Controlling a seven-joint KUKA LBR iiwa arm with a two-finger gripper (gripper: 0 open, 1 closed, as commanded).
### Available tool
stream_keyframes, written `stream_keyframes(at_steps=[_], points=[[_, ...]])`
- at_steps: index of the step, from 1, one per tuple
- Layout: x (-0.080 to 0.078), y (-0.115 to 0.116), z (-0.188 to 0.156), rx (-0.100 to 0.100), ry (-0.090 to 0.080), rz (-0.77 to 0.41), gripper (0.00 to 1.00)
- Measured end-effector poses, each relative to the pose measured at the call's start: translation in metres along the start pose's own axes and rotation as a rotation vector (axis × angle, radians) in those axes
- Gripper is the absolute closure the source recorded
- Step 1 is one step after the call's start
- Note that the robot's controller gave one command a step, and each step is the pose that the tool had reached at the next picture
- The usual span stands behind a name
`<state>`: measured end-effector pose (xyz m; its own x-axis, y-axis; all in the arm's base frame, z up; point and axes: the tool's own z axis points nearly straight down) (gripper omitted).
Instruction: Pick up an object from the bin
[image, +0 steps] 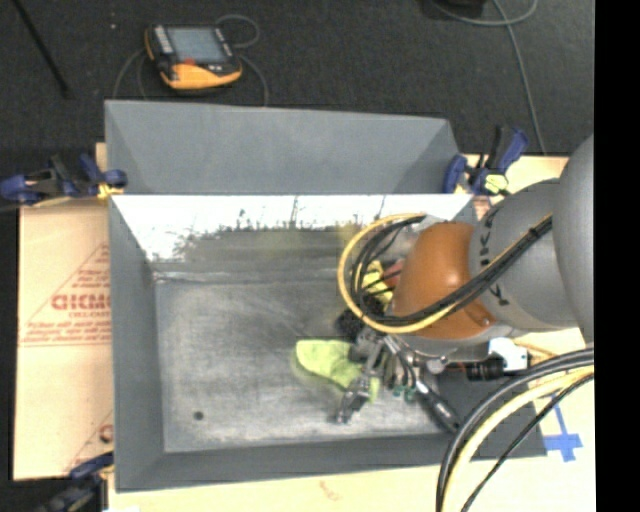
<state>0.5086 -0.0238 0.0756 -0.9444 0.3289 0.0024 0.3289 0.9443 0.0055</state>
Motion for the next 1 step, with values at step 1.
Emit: stream_keyframes(at_steps=[1], points=[[-0.0071,0.0114,0.0016,0.004,-0.011,-0.134,1.00]])
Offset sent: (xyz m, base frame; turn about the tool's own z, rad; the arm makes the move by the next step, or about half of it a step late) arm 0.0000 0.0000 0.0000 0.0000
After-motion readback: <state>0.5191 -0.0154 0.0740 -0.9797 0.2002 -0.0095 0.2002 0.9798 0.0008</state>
